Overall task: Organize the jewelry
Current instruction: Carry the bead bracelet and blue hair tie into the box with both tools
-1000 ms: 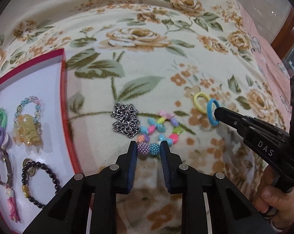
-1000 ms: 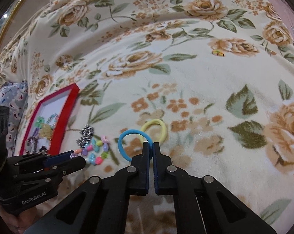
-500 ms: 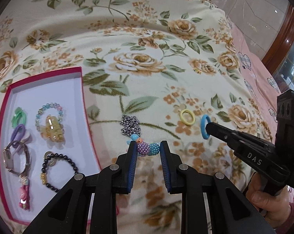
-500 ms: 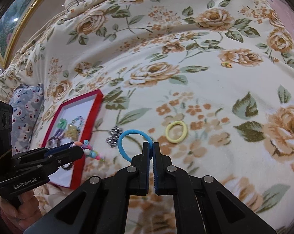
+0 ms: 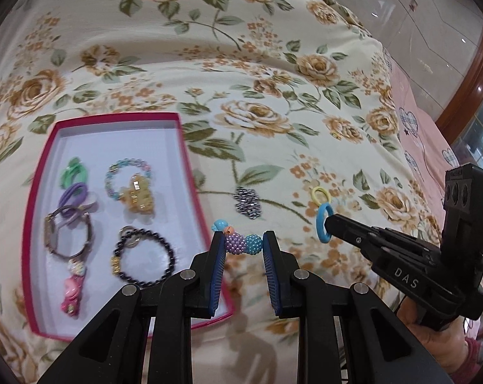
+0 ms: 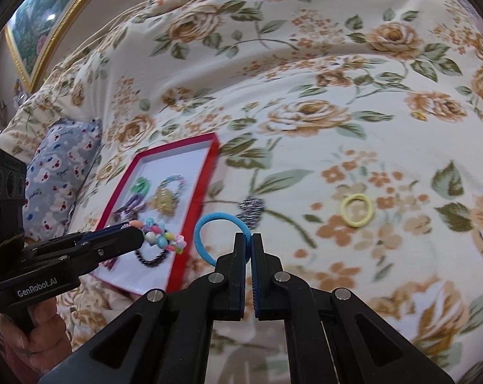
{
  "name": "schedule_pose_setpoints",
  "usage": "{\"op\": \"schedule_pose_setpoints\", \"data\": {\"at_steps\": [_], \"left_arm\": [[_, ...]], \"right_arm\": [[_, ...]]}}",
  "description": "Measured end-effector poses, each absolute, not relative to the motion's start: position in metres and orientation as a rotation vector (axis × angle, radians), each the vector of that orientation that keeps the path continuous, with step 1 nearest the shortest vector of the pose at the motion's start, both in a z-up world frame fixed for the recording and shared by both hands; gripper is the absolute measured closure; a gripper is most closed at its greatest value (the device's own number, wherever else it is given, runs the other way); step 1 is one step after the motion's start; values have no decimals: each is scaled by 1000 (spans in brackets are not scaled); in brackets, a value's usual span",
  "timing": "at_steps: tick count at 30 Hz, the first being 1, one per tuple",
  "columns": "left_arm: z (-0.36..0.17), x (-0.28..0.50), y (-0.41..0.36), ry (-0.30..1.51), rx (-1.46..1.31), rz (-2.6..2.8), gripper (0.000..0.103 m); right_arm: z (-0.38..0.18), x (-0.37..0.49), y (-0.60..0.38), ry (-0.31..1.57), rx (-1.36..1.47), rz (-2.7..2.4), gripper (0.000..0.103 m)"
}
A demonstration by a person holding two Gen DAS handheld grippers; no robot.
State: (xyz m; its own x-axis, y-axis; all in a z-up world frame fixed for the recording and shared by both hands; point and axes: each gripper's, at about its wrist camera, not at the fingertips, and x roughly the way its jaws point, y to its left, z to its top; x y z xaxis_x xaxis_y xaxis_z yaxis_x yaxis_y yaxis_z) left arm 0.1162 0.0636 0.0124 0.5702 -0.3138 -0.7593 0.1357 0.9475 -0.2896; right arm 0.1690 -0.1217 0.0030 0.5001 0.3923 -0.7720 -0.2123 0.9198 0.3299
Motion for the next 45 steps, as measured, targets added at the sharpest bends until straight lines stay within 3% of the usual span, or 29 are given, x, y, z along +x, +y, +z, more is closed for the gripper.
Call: {"op": "schedule_pose_setpoints", "data": {"at_steps": [45], "left_arm": [[-12,84,162,964,-358,-70,81]], "right_arm": [[-22,170,-10,1079,81,577,101]]}}
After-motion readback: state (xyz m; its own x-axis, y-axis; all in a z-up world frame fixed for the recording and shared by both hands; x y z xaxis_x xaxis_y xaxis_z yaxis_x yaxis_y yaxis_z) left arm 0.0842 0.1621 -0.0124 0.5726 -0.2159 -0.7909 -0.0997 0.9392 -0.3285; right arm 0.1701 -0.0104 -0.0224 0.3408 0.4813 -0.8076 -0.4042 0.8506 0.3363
